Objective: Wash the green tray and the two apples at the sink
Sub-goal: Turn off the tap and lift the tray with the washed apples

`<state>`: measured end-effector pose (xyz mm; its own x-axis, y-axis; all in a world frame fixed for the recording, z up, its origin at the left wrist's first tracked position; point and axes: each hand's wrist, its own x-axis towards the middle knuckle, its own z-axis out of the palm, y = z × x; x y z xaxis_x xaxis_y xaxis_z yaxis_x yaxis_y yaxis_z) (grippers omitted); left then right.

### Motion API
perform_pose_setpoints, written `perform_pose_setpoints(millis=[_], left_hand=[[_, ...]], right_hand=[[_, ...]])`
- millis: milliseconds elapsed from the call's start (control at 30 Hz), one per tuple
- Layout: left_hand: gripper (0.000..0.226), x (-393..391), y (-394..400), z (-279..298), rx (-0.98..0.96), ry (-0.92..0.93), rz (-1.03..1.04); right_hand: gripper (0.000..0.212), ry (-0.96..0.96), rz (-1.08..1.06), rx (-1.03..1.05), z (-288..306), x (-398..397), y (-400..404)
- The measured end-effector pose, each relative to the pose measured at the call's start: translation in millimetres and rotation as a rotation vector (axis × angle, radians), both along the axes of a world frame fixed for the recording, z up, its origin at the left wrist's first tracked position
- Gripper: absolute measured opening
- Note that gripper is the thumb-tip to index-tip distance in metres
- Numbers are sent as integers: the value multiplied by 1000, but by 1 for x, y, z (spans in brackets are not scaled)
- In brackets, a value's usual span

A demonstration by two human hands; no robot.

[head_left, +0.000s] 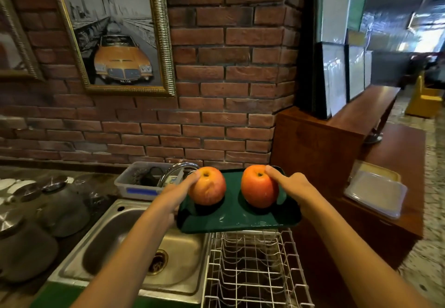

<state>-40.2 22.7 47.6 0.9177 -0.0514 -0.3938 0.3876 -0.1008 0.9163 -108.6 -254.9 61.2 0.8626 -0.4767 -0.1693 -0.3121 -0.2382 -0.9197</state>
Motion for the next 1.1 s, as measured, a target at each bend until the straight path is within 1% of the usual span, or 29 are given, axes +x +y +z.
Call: perform_pose_setpoints(millis=[67,267,333,500,633,767,933,1100], left_hand=[[107,0,-6,0,21,8,-3],[88,1,-28,-4,36,23,-75],[87,5,-32,-9,44,29,-91],[100,11,-40,-19,70,61,-115],[97,14,-43,-25,109,94,-143],[93,21,-44,-31,105,103,-144],[107,33,-45,-42,117,102,-146],[108,44,-46,-48,134,90,-147]], right_hand=[[97,12,-15,8,-4,-3,-6],[95,41,-55,14,-19,-8,-23],[96,53,-61,19,-23,-9,-27],[96,107,-61,27,-33,-9,-33],[95,134,-49,36,-43,-9,-36],[96,145,-56,57,-47,-4,-36],[95,151,-44,57,-51,6,-39],[95,136,-50,51,-54,16,-40]])
